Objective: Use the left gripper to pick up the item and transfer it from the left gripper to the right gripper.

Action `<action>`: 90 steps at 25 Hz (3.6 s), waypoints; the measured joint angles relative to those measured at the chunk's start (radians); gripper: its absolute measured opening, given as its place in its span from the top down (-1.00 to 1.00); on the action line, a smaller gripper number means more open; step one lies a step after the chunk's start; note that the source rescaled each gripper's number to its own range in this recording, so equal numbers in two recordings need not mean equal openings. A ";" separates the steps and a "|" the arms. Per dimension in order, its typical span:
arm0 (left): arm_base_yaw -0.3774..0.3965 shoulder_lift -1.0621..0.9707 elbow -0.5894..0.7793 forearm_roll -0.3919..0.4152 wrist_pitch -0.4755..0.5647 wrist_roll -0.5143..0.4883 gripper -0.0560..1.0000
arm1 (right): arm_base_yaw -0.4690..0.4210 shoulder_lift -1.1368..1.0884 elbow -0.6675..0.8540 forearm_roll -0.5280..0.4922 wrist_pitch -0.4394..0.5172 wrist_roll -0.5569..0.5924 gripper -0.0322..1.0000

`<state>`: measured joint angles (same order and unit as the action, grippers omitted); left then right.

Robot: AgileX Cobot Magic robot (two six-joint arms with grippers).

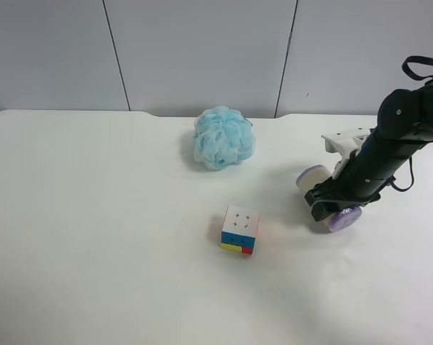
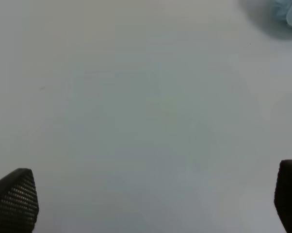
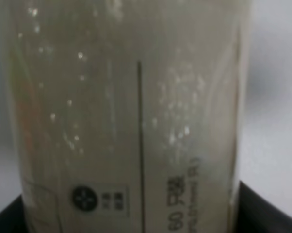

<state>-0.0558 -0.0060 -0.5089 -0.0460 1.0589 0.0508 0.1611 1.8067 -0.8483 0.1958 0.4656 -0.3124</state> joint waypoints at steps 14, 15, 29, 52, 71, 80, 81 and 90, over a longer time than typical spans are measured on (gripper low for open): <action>0.000 0.000 0.000 0.000 0.000 0.000 -0.98 | 0.000 -0.015 -0.001 0.029 -0.004 0.000 -0.99; 0.000 0.000 0.000 0.000 0.000 0.000 -0.98 | 0.000 -0.025 -0.001 0.028 0.009 0.000 -0.99; 0.000 0.000 0.000 0.000 0.000 0.000 -0.98 | 0.000 -0.421 -0.002 0.026 0.349 0.009 -0.99; 0.000 0.000 0.000 0.000 0.000 0.000 -0.98 | 0.000 -1.243 0.060 0.026 0.748 0.128 -1.00; 0.000 0.000 0.000 0.000 0.000 0.000 -0.98 | 0.000 -1.733 0.337 -0.061 0.614 0.135 -1.00; 0.000 0.000 0.000 0.000 0.000 0.000 -0.98 | 0.000 -1.750 0.338 -0.061 0.612 0.135 -1.00; 0.000 0.000 0.000 0.000 0.000 0.000 -0.98 | 0.000 -1.750 0.338 -0.061 0.612 0.135 -1.00; 0.000 0.000 0.000 0.000 0.000 0.000 -0.98 | -0.064 -1.753 0.338 -0.061 0.612 0.135 -1.00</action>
<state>-0.0558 -0.0060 -0.5089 -0.0460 1.0589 0.0508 0.0970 0.0534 -0.5106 0.1345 1.0775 -0.1776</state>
